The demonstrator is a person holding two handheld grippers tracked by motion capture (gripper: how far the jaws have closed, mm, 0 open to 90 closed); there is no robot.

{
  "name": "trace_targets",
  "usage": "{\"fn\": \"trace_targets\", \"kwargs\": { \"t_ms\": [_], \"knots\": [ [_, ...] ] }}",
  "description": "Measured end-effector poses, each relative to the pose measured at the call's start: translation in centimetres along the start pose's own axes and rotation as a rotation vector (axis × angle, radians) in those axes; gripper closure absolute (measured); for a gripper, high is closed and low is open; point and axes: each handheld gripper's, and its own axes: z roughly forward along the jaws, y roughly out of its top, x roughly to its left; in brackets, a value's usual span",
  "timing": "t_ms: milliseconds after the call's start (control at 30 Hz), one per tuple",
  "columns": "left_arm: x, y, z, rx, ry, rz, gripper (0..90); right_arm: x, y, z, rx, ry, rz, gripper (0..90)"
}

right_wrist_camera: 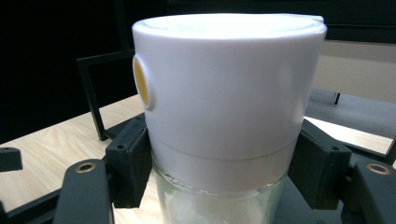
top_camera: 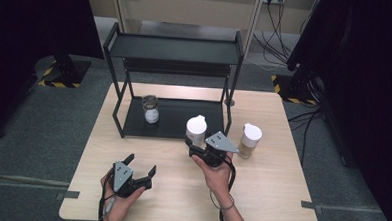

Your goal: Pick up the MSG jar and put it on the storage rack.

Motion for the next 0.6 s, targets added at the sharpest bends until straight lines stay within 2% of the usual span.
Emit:
{"fn": "trace_targets", "kwargs": {
  "t_ms": [600],
  "knots": [
    [0.0, 0.0, 0.0, 0.001, -0.002, -0.001, 10.0, -0.9, 0.3, 1.9, 0.006, -0.038, 0.02, 30.9]
  ]
}}
